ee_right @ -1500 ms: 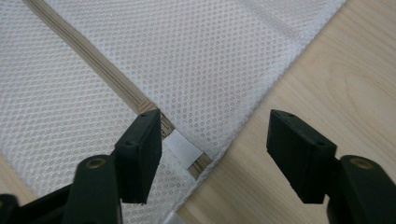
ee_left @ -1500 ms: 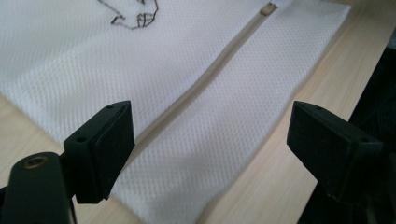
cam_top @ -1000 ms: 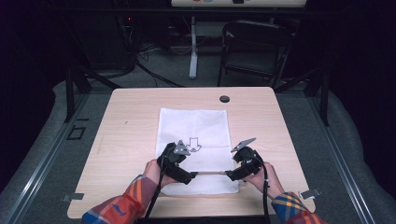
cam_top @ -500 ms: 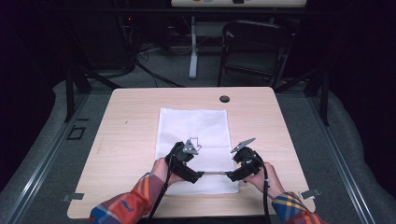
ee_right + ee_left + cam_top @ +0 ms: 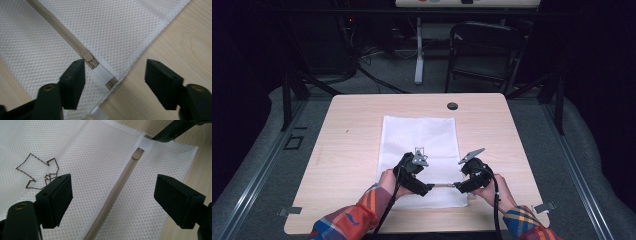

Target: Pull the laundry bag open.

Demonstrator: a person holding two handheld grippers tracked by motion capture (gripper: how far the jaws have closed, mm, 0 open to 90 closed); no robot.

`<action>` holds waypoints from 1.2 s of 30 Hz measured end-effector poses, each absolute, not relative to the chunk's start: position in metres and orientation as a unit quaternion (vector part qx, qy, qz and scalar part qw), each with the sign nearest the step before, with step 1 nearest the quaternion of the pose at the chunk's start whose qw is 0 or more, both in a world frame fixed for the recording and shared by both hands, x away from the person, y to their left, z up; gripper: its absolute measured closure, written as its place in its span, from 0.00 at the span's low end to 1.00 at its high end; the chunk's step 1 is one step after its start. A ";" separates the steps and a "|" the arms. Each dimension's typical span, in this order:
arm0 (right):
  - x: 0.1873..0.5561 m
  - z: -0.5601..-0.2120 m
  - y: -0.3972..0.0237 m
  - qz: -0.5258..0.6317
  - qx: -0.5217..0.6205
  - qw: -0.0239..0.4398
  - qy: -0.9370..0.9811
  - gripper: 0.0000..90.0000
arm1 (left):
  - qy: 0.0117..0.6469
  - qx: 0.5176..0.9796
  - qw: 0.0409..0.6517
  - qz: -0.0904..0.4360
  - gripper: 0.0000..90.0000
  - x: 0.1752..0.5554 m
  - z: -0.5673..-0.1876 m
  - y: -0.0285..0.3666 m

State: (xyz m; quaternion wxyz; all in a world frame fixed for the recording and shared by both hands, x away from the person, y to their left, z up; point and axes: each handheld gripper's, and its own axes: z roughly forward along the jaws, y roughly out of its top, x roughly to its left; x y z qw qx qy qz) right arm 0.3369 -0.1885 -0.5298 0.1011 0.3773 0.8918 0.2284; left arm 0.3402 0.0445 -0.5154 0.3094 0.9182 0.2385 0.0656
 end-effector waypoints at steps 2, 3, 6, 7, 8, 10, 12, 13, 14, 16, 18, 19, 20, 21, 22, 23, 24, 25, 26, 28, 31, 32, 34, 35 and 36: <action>0.336 -0.531 -0.189 0.231 0.375 0.098 0.892 0.52 | 0.233 0.920 0.310 0.063 0.21 0.341 -0.516 0.038; 0.335 -0.531 -0.189 0.233 0.375 0.097 0.892 0.55 | 0.233 0.920 0.310 0.063 0.22 0.341 -0.516 0.038; 0.335 -0.532 -0.188 0.232 0.370 0.095 0.895 0.65 | 0.223 0.922 0.311 0.057 0.25 0.342 -0.519 0.031; 0.334 -0.533 -0.187 0.235 0.370 0.094 0.894 0.69 | 0.221 0.923 0.310 0.055 0.27 0.342 -0.520 0.029; 0.334 -0.535 -0.185 0.233 0.365 0.090 0.897 0.76 | 0.220 0.923 0.312 0.051 0.31 0.342 -0.523 0.024; 0.333 -0.538 -0.183 0.224 0.362 0.090 0.900 0.82 | 0.210 0.927 0.307 0.049 0.36 0.343 -0.525 0.020; 0.333 -0.541 -0.182 0.220 0.361 0.091 0.902 0.87 | 0.208 0.928 0.305 0.046 0.42 0.343 -0.526 0.018; 0.333 -0.541 -0.182 0.216 0.359 0.093 0.903 0.89 | 0.206 0.928 0.306 0.042 0.44 0.343 -0.527 0.016; 0.333 -0.542 -0.182 0.218 0.356 0.094 0.904 0.91 | 0.203 0.929 0.306 0.042 0.45 0.343 -0.529 0.012; 0.333 -0.544 -0.181 0.219 0.355 0.095 0.904 0.95 | 0.197 0.931 0.306 0.037 0.51 0.343 -0.531 0.007; 0.333 -0.546 -0.180 0.223 0.357 0.092 0.903 0.98 | 0.195 0.931 0.306 0.040 0.59 0.344 -0.532 0.005; 0.333 -0.546 -0.180 0.223 0.357 0.092 0.903 0.98 | 0.193 0.931 0.307 0.038 0.59 0.344 -0.533 0.004; 0.334 -0.548 -0.179 0.221 0.355 0.092 0.904 1.00 | 0.190 0.933 0.305 0.033 0.62 0.346 -0.536 0.000; 0.334 -0.548 -0.179 0.221 0.355 0.092 0.904 1.00 | 0.190 0.933 0.305 0.033 0.65 0.346 -0.536 0.000; 0.334 -0.550 -0.179 0.215 0.356 0.096 0.904 1.00 | 0.184 0.936 0.298 0.027 0.66 0.347 -0.540 -0.004; 0.334 -0.550 -0.179 0.215 0.356 0.096 0.904 1.00 | 0.184 0.936 0.298 0.027 0.68 0.347 -0.540 -0.004; 0.334 -0.550 -0.179 0.215 0.357 0.097 0.904 1.00 | 0.182 0.937 0.296 0.026 0.68 0.347 -0.541 -0.006; 0.334 -0.550 -0.178 0.216 0.356 0.097 0.904 1.00 | 0.179 0.938 0.295 0.025 0.70 0.347 -0.543 -0.007; 0.334 -0.551 -0.178 0.212 0.353 0.096 0.906 1.00 | 0.179 0.938 0.294 0.028 0.75 0.346 -0.544 -0.009; 0.334 -0.554 -0.178 0.216 0.357 0.095 0.904 1.00 | 0.175 0.941 0.288 0.027 0.77 0.347 -0.547 -0.012; 0.334 -0.554 -0.178 0.216 0.348 0.093 0.908 1.00 | 0.176 0.941 0.287 0.024 0.79 0.348 -0.550 -0.014; 0.334 -0.554 -0.179 0.215 0.349 0.095 0.907 1.00 | 0.175 0.943 0.281 0.024 0.79 0.349 -0.552 -0.017; 0.333 -0.554 -0.180 0.222 0.355 0.091 0.903 1.00 | 0.174 0.943 0.282 0.026 0.80 0.349 -0.555 -0.019; 0.333 -0.554 -0.180 0.222 0.355 0.091 0.903 1.00 | 0.174 0.943 0.282 0.026 0.80 0.349 -0.555 -0.019; 0.333 -0.557 -0.180 0.237 0.365 0.091 0.896 1.00 | 0.169 0.945 0.279 0.030 0.80 0.349 -0.556 -0.020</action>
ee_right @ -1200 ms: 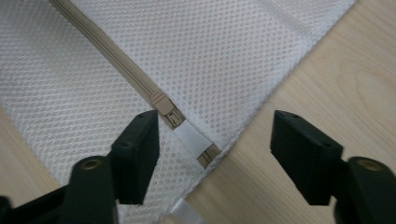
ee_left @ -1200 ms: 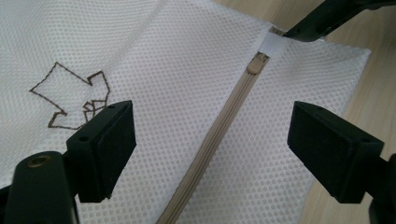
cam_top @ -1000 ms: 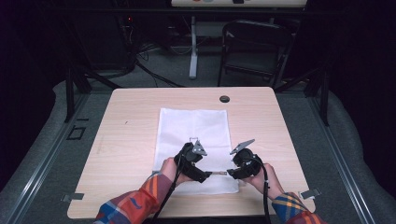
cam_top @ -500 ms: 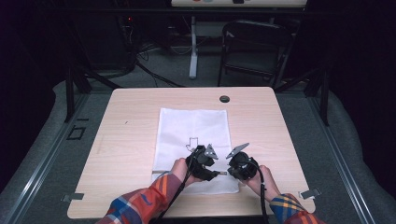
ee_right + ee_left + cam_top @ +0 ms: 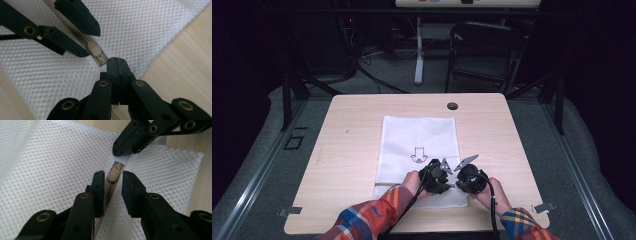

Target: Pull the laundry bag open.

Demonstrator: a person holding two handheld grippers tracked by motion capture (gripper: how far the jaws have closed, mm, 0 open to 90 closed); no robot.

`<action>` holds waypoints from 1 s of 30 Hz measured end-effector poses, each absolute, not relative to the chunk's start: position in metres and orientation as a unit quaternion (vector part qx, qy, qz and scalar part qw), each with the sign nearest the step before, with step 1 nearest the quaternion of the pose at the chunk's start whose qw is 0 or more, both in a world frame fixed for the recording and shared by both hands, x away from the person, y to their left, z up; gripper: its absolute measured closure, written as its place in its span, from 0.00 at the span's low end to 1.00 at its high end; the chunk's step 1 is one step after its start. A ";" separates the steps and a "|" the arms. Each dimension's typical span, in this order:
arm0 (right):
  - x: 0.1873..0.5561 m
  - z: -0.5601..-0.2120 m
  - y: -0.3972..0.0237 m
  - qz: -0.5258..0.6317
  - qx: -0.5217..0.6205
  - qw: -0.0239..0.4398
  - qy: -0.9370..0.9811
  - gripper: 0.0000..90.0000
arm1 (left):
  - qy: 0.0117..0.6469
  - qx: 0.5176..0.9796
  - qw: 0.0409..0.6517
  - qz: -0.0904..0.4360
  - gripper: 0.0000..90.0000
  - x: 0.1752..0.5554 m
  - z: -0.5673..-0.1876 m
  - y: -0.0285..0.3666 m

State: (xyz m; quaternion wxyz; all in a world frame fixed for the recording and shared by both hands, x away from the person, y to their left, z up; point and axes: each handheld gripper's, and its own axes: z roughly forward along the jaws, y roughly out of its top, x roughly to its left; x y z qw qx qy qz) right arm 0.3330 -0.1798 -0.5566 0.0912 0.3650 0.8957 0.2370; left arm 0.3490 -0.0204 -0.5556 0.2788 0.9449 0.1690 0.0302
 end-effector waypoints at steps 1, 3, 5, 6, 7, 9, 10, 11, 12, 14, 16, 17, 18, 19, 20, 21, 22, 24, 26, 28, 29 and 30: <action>0.333 -0.556 -0.180 0.236 0.368 0.090 0.895 1.00 | 0.169 0.944 0.281 0.030 0.81 0.349 -0.556 -0.022; 0.333 -0.556 -0.181 0.230 0.356 0.090 0.901 1.00 | 0.169 0.943 0.285 0.031 0.84 0.347 -0.558 -0.025; 0.333 -0.556 -0.181 0.231 0.356 0.092 0.901 1.00 | 0.161 0.946 0.280 0.031 0.85 0.348 -0.558 -0.025; 0.332 -0.557 -0.180 0.237 0.359 0.097 0.898 1.00 | 0.164 0.944 0.283 0.031 0.86 0.347 -0.559 -0.026; 0.333 -0.555 -0.181 0.225 0.350 0.094 0.905 1.00 | 0.160 0.946 0.281 0.035 0.87 0.348 -0.559 -0.027; 0.333 -0.556 -0.181 0.228 0.351 0.096 0.903 1.00 | 0.161 0.944 0.286 0.035 0.88 0.347 -0.560 -0.027; 0.332 -0.557 -0.180 0.235 0.357 0.096 0.899 1.00 | 0.160 0.944 0.288 0.034 0.89 0.347 -0.560 -0.027; 0.332 -0.556 -0.181 0.228 0.356 0.098 0.901 1.00 | 0.160 0.944 0.288 0.034 0.89 0.347 -0.560 -0.027; 0.332 -0.557 -0.180 0.234 0.360 0.098 0.898 1.00 | 0.161 0.943 0.290 0.032 0.89 0.348 -0.560 -0.026; 0.332 -0.557 -0.180 0.234 0.361 0.097 0.898 1.00 | 0.162 0.943 0.289 0.031 0.90 0.348 -0.560 -0.026; 0.332 -0.555 -0.179 0.222 0.359 0.096 0.902 1.00 | 0.164 0.943 0.289 0.028 0.90 0.347 -0.559 -0.025; 0.332 -0.555 -0.179 0.222 0.358 0.096 0.902 1.00 | 0.164 0.943 0.289 0.028 0.90 0.347 -0.559 -0.025; 0.332 -0.555 -0.179 0.222 0.358 0.096 0.902 1.00 | 0.164 0.943 0.289 0.028 0.90 0.347 -0.559 -0.025; 0.332 -0.555 -0.179 0.222 0.358 0.096 0.902 1.00 | 0.164 0.943 0.288 0.029 0.90 0.347 -0.559 -0.025; 0.331 -0.557 -0.179 0.232 0.366 0.096 0.896 1.00 | 0.163 0.944 0.287 0.031 0.90 0.346 -0.559 -0.026; 0.331 -0.556 -0.179 0.227 0.365 0.098 0.898 1.00 | 0.163 0.943 0.287 0.033 0.90 0.346 -0.559 -0.026; 0.331 -0.557 -0.179 0.228 0.366 0.098 0.897 1.00 | 0.161 0.944 0.285 0.034 0.90 0.346 -0.558 -0.026; 0.331 -0.557 -0.179 0.230 0.367 0.099 0.896 1.00 | 0.163 0.944 0.285 0.034 0.90 0.345 -0.558 -0.026; 0.333 -0.556 -0.181 0.229 0.364 0.089 0.898 1.00 | 0.160 0.945 0.284 0.032 0.90 0.347 -0.558 -0.025; 0.332 -0.556 -0.182 0.229 0.368 0.091 0.897 1.00 | 0.163 0.944 0.285 0.031 0.90 0.346 -0.559 -0.024; 0.332 -0.557 -0.182 0.241 0.376 0.087 0.890 1.00 | 0.163 0.944 0.286 0.031 0.90 0.346 -0.559 -0.024; 0.332 -0.557 -0.183 0.238 0.376 0.088 0.891 1.00 | 0.164 0.944 0.286 0.031 0.90 0.346 -0.559 -0.024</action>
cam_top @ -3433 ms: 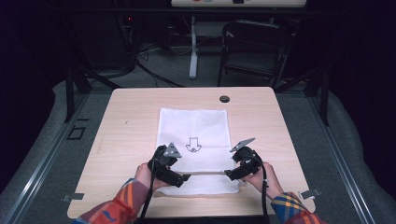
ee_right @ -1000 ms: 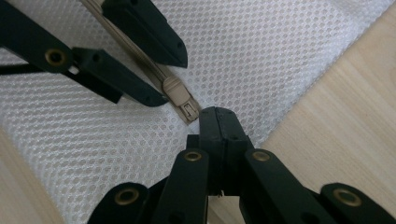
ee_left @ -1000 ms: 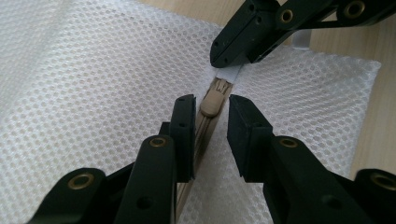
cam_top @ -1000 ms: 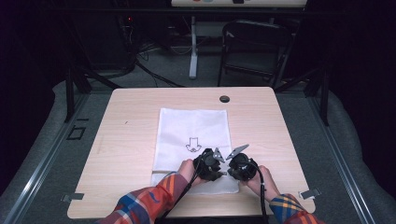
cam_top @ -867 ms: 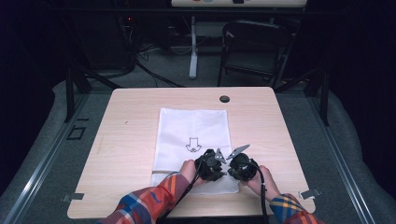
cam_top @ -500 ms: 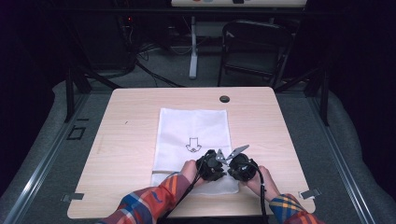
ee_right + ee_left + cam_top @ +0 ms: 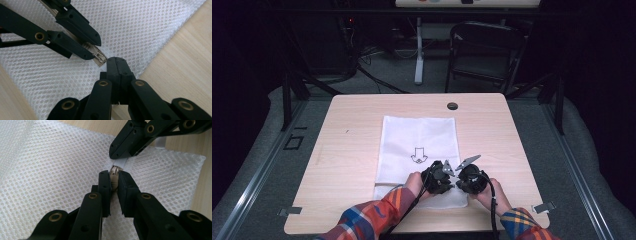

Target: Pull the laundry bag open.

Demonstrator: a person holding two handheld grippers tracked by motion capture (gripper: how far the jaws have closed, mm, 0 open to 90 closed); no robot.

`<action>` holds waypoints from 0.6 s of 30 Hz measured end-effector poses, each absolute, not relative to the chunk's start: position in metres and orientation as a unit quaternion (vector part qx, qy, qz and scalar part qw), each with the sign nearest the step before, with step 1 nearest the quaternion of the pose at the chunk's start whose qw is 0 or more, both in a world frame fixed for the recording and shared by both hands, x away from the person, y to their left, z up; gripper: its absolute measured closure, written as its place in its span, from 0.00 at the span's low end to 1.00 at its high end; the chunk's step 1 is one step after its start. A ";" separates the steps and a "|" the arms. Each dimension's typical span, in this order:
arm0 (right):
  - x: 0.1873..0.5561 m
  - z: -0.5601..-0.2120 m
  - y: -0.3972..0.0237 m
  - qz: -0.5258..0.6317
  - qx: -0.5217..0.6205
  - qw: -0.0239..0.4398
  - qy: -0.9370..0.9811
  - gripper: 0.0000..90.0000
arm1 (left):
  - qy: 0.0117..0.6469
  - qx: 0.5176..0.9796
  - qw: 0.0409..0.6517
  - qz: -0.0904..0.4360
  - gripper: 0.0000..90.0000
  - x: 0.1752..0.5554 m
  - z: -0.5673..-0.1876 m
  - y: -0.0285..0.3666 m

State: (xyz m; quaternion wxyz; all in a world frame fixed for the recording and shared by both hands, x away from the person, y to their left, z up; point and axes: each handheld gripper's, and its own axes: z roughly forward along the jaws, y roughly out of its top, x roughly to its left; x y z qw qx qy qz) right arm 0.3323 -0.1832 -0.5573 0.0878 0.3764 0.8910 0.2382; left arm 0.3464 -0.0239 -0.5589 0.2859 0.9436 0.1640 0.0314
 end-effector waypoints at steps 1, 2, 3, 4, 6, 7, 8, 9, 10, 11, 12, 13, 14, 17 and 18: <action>0.333 -0.556 -0.184 0.232 0.372 0.088 0.894 1.00 | 0.165 0.944 0.286 0.031 0.90 0.346 -0.559 -0.024; 0.333 -0.556 -0.184 0.232 0.372 0.088 0.894 1.00 | 0.165 0.944 0.286 0.031 0.90 0.346 -0.559 -0.024; 0.333 -0.556 -0.184 0.231 0.371 0.088 0.895 1.00 | 0.165 0.944 0.286 0.031 0.90 0.346 -0.559 -0.024; 0.333 -0.556 -0.184 0.230 0.371 0.088 0.895 1.00 | 0.165 0.943 0.288 0.030 0.90 0.346 -0.559 -0.023; 0.333 -0.556 -0.185 0.232 0.372 0.087 0.894 1.00 | 0.167 0.941 0.293 0.030 0.90 0.347 -0.560 -0.023; 0.333 -0.556 -0.184 0.238 0.376 0.081 0.892 1.00 | 0.170 0.940 0.293 0.028 0.90 0.347 -0.560 -0.022; 0.333 -0.556 -0.184 0.238 0.376 0.081 0.892 1.00 | 0.170 0.940 0.293 0.028 0.90 0.347 -0.560 -0.022; 0.333 -0.557 -0.184 0.240 0.378 0.082 0.891 1.00 | 0.172 0.940 0.294 0.028 0.90 0.346 -0.560 -0.023; 0.334 -0.557 -0.186 0.237 0.376 0.081 0.892 1.00 | 0.173 0.939 0.297 0.025 0.90 0.347 -0.560 -0.022; 0.334 -0.557 -0.186 0.237 0.376 0.081 0.892 1.00 | 0.173 0.939 0.297 0.025 0.90 0.347 -0.560 -0.022; 0.334 -0.557 -0.186 0.237 0.377 0.081 0.892 1.00 | 0.176 0.938 0.298 0.023 0.90 0.347 -0.561 -0.022; 0.334 -0.556 -0.186 0.237 0.377 0.080 0.892 1.00 | 0.180 0.937 0.300 0.017 0.90 0.348 -0.561 -0.021; 0.334 -0.557 -0.186 0.240 0.378 0.077 0.891 1.00 | 0.184 0.934 0.306 0.011 0.90 0.350 -0.561 -0.019; 0.334 -0.556 -0.186 0.235 0.377 0.079 0.892 1.00 | 0.184 0.934 0.306 0.011 0.90 0.350 -0.561 -0.019; 0.334 -0.556 -0.186 0.235 0.377 0.079 0.892 1.00 | 0.184 0.934 0.306 0.011 0.90 0.350 -0.561 -0.019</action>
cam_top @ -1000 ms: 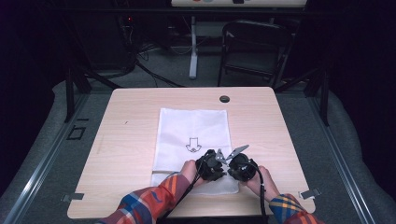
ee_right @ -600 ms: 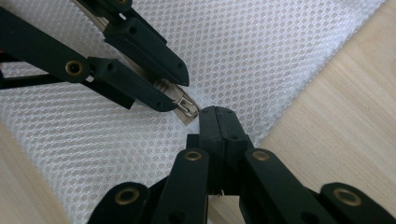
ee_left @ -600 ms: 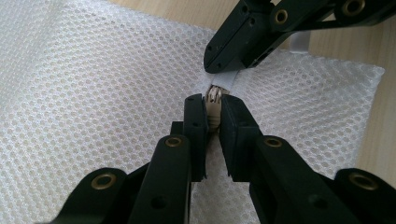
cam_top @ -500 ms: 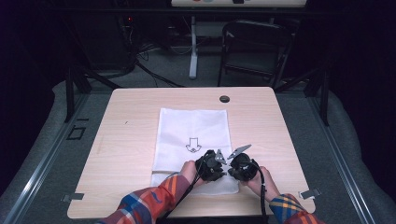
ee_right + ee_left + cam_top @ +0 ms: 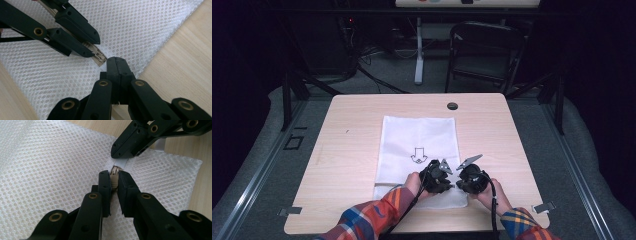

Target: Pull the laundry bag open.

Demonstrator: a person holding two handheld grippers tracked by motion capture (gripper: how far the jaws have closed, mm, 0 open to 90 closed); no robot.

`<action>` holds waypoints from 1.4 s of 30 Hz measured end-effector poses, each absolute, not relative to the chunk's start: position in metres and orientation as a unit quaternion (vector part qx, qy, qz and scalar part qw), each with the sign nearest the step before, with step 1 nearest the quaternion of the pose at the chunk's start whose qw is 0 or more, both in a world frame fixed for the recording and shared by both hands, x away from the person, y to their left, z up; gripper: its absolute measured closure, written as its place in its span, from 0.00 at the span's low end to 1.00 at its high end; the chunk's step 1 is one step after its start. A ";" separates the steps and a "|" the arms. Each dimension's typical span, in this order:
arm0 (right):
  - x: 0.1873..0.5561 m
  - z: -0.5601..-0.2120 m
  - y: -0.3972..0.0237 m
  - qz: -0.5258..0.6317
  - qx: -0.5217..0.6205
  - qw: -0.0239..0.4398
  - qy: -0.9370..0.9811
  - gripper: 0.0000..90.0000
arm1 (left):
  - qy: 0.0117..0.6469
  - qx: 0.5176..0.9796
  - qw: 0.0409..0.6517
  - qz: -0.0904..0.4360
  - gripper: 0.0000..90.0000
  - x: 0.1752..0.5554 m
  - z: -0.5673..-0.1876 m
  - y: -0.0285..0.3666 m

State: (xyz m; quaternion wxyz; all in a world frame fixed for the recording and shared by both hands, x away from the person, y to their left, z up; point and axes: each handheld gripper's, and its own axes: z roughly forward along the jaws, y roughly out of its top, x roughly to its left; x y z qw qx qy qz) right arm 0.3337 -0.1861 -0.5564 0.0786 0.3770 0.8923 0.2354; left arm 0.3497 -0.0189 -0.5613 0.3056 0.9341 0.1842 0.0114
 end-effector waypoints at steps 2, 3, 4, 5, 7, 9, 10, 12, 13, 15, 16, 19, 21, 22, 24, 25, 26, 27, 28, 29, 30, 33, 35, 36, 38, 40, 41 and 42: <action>0.333 -0.557 -0.187 0.236 0.380 0.070 0.892 1.00 | 0.187 0.934 0.304 0.010 0.90 0.350 -0.561 -0.018; 0.333 -0.558 -0.188 0.243 0.383 0.074 0.888 1.00 | 0.188 0.933 0.306 0.010 0.90 0.350 -0.561 -0.017; 0.333 -0.558 -0.188 0.243 0.381 0.075 0.889 1.00 | 0.185 0.935 0.302 0.014 0.90 0.350 -0.561 -0.017; 0.333 -0.558 -0.188 0.243 0.381 0.075 0.889 1.00 | 0.185 0.935 0.302 0.014 0.90 0.350 -0.561 -0.017; 0.330 -0.558 -0.184 0.239 0.374 0.091 0.892 1.00 | 0.185 0.935 0.301 0.015 0.90 0.350 -0.560 -0.017; 0.330 -0.558 -0.185 0.239 0.376 0.089 0.891 1.00 | 0.189 0.934 0.304 0.011 0.90 0.350 -0.561 -0.016; 0.331 -0.559 -0.186 0.253 0.384 0.079 0.884 1.00 | 0.191 0.934 0.303 0.012 0.90 0.350 -0.561 -0.015; 0.331 -0.559 -0.186 0.244 0.379 0.085 0.888 1.00 | 0.193 0.933 0.302 0.012 0.90 0.351 -0.561 -0.014; 0.331 -0.559 -0.186 0.244 0.379 0.085 0.888 1.00 | 0.196 0.934 0.300 0.013 0.90 0.352 -0.560 -0.011; 0.331 -0.559 -0.186 0.248 0.383 0.081 0.886 1.00 | 0.203 0.932 0.300 0.011 0.90 0.355 -0.559 -0.001; 0.331 -0.559 -0.187 0.249 0.383 0.084 0.886 1.00 | 0.207 0.931 0.302 0.007 0.90 0.356 -0.559 0.003; 0.332 -0.559 -0.186 0.247 0.381 0.083 0.887 1.00 | 0.206 0.932 0.298 0.006 0.90 0.354 -0.560 0.008; 0.332 -0.559 -0.186 0.243 0.378 0.086 0.889 1.00 | 0.206 0.932 0.297 0.006 0.90 0.353 -0.561 0.007; 0.332 -0.559 -0.186 0.245 0.381 0.086 0.887 1.00 | 0.204 0.933 0.295 0.006 0.90 0.354 -0.561 0.007; 0.331 -0.558 -0.185 0.243 0.378 0.087 0.889 1.00 | 0.206 0.932 0.300 0.005 0.90 0.354 -0.562 0.007; 0.332 -0.558 -0.185 0.242 0.373 0.085 0.892 1.00 | 0.205 0.932 0.300 0.002 0.90 0.354 -0.562 0.008; 0.332 -0.558 -0.185 0.242 0.373 0.085 0.892 1.00 | 0.205 0.932 0.300 0.002 0.90 0.354 -0.562 0.008; 0.332 -0.557 -0.185 0.240 0.365 0.087 0.895 1.00 | 0.205 0.931 0.301 0.003 0.90 0.354 -0.563 0.008; 0.332 -0.557 -0.184 0.241 0.363 0.087 0.896 1.00 | 0.205 0.931 0.302 0.002 0.90 0.355 -0.563 0.008; 0.332 -0.555 -0.181 0.256 0.360 0.090 0.892 1.00 | 0.204 0.931 0.303 -0.001 0.89 0.355 -0.563 0.009; 0.332 -0.555 -0.181 0.256 0.360 0.090 0.892 1.00 | 0.204 0.931 0.303 -0.001 0.89 0.355 -0.563 0.009; 0.331 -0.553 -0.176 0.263 0.349 0.102 0.894 1.00 | 0.205 0.928 0.310 0.000 0.89 0.354 -0.564 0.010; 0.331 -0.555 -0.174 0.271 0.347 0.109 0.891 1.00 | 0.204 0.928 0.311 -0.001 0.89 0.354 -0.565 0.011; 0.331 -0.558 -0.174 0.279 0.348 0.105 0.889 1.00 | 0.208 0.926 0.314 -0.004 0.89 0.354 -0.565 0.012; 0.331 -0.560 -0.174 0.274 0.345 0.105 0.892 1.00 | 0.209 0.926 0.316 -0.003 0.89 0.354 -0.566 0.012; 0.330 -0.563 -0.173 0.280 0.344 0.101 0.890 1.00 | 0.211 0.925 0.317 -0.001 0.89 0.353 -0.566 0.012; 0.330 -0.563 -0.173 0.280 0.344 0.101 0.891 1.00 | 0.213 0.923 0.319 -0.001 0.89 0.353 -0.566 0.012; 0.331 -0.563 -0.174 0.275 0.341 0.103 0.893 1.00 | 0.213 0.923 0.319 -0.001 0.89 0.353 -0.566 0.012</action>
